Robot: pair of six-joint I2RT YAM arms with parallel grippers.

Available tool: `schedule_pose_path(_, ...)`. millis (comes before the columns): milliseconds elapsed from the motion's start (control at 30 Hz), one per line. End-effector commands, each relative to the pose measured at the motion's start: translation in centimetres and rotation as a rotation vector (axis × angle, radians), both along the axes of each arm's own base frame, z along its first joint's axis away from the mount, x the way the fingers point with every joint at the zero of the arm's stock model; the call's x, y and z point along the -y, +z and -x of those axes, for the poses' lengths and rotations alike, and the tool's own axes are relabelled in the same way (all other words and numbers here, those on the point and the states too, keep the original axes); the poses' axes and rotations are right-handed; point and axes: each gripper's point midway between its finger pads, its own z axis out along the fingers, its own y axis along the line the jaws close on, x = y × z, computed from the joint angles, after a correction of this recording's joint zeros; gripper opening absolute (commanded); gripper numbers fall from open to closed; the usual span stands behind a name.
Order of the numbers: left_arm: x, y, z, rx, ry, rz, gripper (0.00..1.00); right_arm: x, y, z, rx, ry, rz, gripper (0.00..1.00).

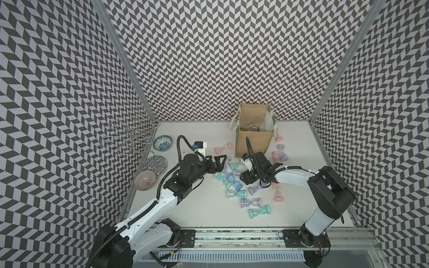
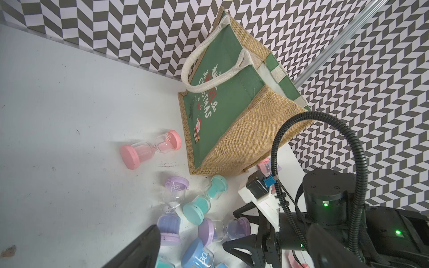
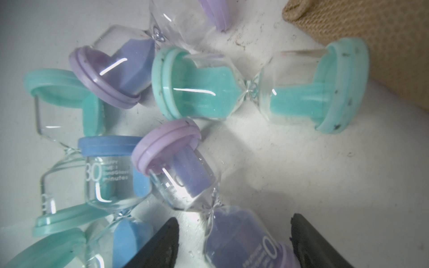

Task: Put the hourglass into the canvas bag
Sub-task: Pick up the hourglass from the center of the board.

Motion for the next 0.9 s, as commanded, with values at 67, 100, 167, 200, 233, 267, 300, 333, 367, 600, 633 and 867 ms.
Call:
schedule_pose_path(67, 0.5, 0.8, -0.2, 0.01, -0.005, 0.026, 0.99, -0.3, 0.5, -0.2, 0.022, -0.006, -0.036, 0.69)
schedule_pose_path(100, 0.5, 0.7, -0.2, 0.008, -0.006, 0.026, 0.99, -0.4, 0.4, -0.3, 0.017, -0.004, -0.031, 0.66)
schedule_pose_path(167, 0.6, 0.6, -0.3, 0.005, -0.008, 0.025, 0.99, -0.4, 0.0, -0.2, 0.001, -0.01, -0.025, 0.63)
schedule_pose_path(200, 0.6, 0.5, -0.3, 0.003, -0.01, 0.024, 0.99, -0.4, 0.0, -0.2, -0.001, -0.015, -0.025, 0.62)
schedule_pose_path(233, 0.6, 0.6, -0.3, 0.004, -0.009, 0.023, 0.99, -0.2, -0.1, -0.1, -0.002, -0.021, -0.025, 0.61)
schedule_pose_path(267, 0.6, 0.5, -0.3, 0.003, -0.009, 0.023, 0.99, -0.1, -0.1, 0.0, -0.003, -0.029, -0.027, 0.6)
schedule_pose_path(300, 0.6, 0.5, -0.3, 0.004, -0.009, 0.023, 0.99, 0.1, -0.1, 0.1, -0.007, -0.039, -0.025, 0.58)
schedule_pose_path(333, 0.6, 0.4, -0.3, 0.002, -0.009, 0.022, 0.99, 0.1, -0.1, 0.2, -0.01, -0.041, -0.024, 0.56)
schedule_pose_path(367, 0.6, 0.5, -0.3, 0.003, -0.008, 0.023, 0.99, 0.2, 0.0, 0.2, -0.008, -0.045, -0.026, 0.55)
schedule_pose_path(600, 0.6, 0.5, -0.5, 0.005, -0.005, 0.023, 0.99, 0.3, 0.4, 0.3, -0.014, -0.064, -0.029, 0.46)
schedule_pose_path(633, 0.6, 0.4, -0.5, 0.005, -0.004, 0.024, 0.99, 0.1, 0.6, 0.3, -0.011, -0.061, -0.037, 0.44)
schedule_pose_path(867, 0.6, 0.8, -0.5, 0.014, -0.003, 0.034, 0.99, -0.5, 3.9, 0.0, 0.04, -0.062, -0.106, 0.36)
